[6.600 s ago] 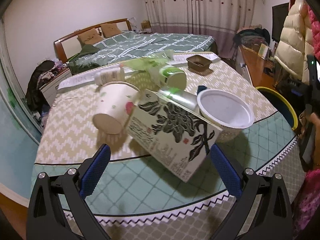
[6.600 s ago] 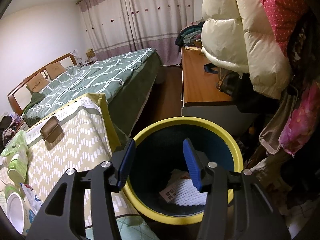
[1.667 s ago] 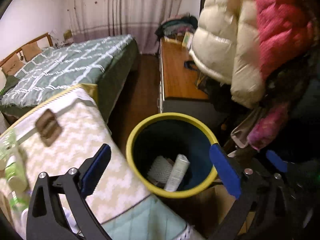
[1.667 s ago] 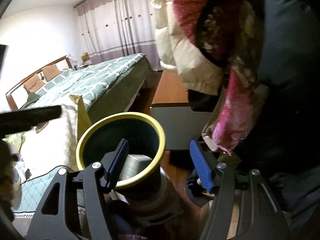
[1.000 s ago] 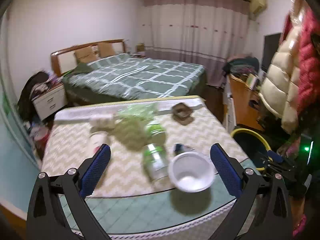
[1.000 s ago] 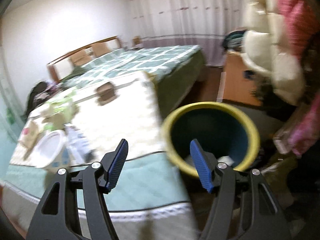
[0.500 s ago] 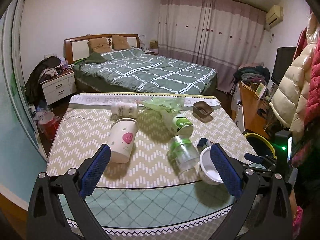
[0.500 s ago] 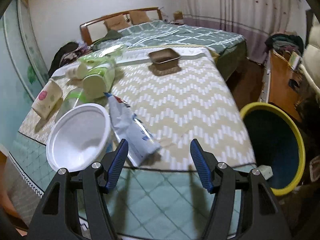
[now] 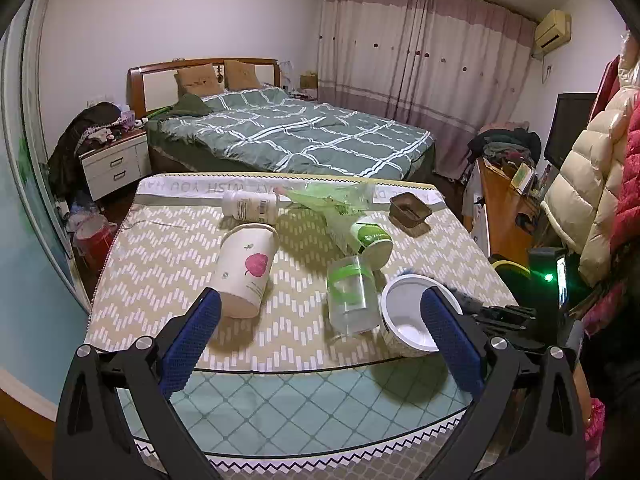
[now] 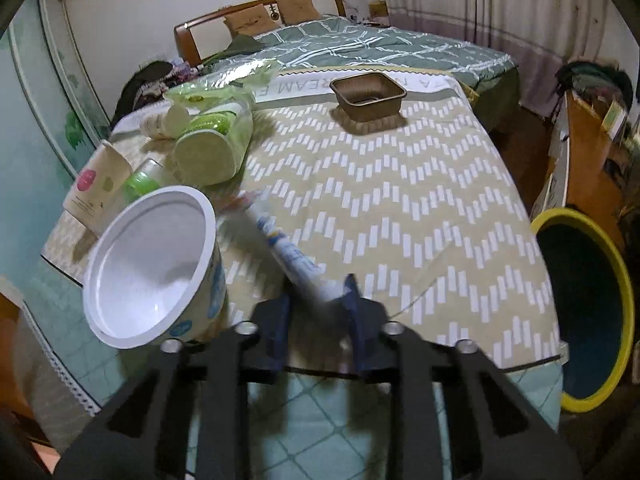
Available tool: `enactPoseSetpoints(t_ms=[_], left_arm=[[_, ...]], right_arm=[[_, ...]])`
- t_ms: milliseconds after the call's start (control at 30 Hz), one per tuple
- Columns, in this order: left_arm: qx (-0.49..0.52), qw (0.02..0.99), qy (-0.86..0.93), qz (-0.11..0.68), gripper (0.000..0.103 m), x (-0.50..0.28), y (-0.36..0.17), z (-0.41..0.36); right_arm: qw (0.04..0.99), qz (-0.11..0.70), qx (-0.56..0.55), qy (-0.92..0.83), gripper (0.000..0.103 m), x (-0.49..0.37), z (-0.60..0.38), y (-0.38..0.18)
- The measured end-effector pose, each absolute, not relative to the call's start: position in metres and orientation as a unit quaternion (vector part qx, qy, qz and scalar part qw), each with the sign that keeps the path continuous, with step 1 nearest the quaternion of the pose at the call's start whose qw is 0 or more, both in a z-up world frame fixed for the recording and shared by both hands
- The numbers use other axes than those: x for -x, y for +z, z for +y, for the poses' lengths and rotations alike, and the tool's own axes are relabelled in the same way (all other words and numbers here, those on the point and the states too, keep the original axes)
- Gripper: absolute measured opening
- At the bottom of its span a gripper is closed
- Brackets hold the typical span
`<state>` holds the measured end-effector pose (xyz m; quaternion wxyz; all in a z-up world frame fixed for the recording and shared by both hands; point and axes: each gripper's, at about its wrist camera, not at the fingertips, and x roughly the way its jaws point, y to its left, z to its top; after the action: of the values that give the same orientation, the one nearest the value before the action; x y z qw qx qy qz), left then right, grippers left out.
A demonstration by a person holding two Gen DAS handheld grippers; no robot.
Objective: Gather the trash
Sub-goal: 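Grasp the white-and-blue crumpled wrapper with the right gripper and lift it, then carry the wrapper over the bin and open the right gripper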
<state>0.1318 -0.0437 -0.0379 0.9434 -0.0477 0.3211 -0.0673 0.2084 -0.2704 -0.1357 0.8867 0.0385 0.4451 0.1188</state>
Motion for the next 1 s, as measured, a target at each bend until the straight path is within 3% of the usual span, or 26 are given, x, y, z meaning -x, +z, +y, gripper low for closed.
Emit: enactPoseSetpoints(t_ms=[467, 1000], left_arm=[[0.035, 0.938, -0.084, 0.333, 0.098, -0.136, -0.047, -0.060], [0.006, 0.920, -0.135, 0.367, 0.098, -0.144, -0.071, -0.108]], right_arm=[[0.907, 0.403, -0.092, 0.078, 0.007, -0.183, -0.314, -0.118], [0.914, 0.370, -0.131, -0.100, 0.007, -0.170, -0.432, -0.116]])
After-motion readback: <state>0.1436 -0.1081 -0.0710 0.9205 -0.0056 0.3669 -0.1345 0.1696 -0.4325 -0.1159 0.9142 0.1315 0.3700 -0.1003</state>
